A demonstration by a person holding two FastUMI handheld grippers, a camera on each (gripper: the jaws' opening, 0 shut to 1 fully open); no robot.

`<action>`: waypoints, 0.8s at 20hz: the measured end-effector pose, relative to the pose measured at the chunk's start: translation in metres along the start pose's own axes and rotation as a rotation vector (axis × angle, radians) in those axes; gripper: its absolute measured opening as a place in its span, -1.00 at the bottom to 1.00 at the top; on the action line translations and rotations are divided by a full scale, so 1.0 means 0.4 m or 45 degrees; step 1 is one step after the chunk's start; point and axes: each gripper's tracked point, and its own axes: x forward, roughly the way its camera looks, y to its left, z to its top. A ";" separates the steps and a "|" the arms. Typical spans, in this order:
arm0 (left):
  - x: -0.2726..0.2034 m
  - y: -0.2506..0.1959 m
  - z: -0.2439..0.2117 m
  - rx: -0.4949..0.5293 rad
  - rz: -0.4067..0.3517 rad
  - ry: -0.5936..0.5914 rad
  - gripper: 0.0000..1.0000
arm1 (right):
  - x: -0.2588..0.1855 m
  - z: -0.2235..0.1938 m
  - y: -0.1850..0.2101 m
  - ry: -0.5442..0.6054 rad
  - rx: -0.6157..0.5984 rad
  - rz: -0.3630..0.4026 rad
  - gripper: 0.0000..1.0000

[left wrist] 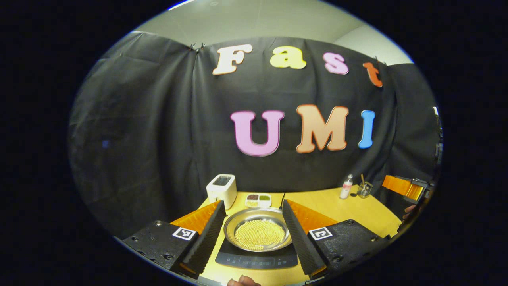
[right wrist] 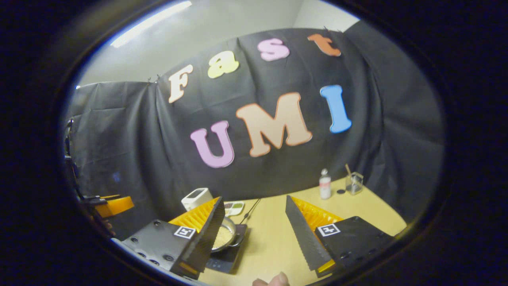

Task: First push the handle of the pot to place it horizontally, then grasp the pot with both hands and set it on the induction cooktop.

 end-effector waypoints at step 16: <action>-0.289 -0.020 0.099 -0.050 -0.063 -0.168 0.75 | -0.448 0.185 0.016 -0.225 -0.263 -0.143 0.82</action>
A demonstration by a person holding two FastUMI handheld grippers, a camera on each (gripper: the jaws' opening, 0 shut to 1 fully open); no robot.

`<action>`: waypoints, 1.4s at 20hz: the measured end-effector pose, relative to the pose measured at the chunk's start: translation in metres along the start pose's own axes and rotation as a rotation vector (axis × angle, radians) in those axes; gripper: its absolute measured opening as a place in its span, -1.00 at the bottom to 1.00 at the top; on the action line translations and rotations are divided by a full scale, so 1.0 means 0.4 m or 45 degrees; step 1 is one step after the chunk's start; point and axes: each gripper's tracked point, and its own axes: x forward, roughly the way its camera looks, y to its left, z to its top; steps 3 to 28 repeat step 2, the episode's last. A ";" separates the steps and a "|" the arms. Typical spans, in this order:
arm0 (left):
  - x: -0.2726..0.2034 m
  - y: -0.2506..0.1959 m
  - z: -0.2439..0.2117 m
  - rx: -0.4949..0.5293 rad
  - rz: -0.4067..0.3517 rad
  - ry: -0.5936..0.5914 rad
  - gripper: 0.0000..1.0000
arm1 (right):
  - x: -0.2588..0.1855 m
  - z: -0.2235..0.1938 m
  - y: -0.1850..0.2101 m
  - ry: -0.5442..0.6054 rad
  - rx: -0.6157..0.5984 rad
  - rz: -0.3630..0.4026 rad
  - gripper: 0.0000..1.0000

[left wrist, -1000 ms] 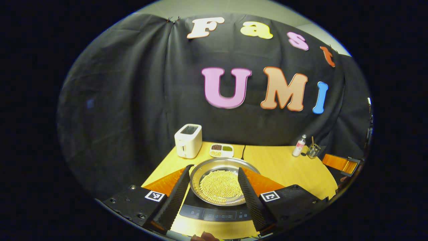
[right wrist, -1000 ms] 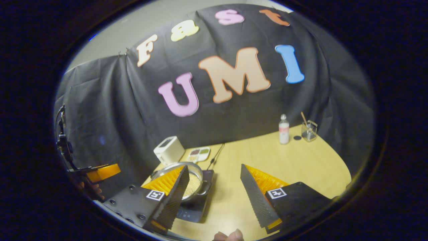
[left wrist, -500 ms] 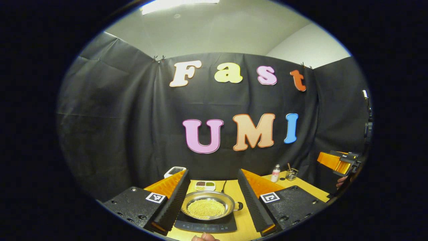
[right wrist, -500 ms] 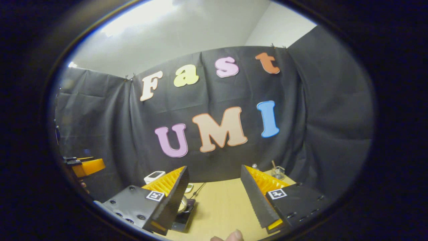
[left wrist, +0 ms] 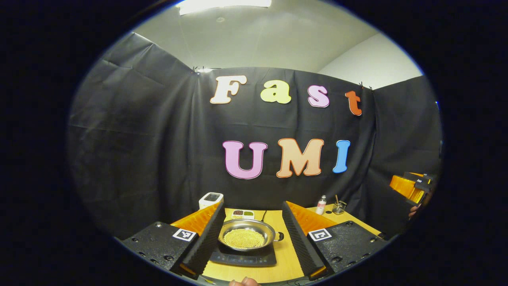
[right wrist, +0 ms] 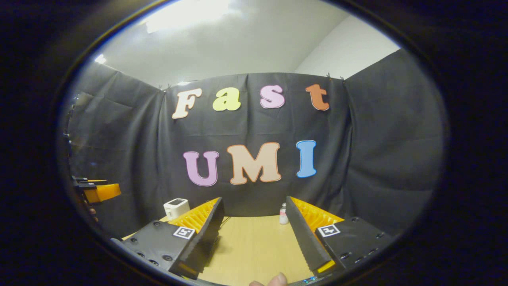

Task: First push the handle of the pot to place it horizontally, then grasp the pot with both hands and set it on the induction cooktop.

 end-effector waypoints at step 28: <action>-0.005 -0.015 0.012 0.008 0.006 -0.002 0.69 | 0.000 0.003 -0.011 0.016 0.000 0.007 0.83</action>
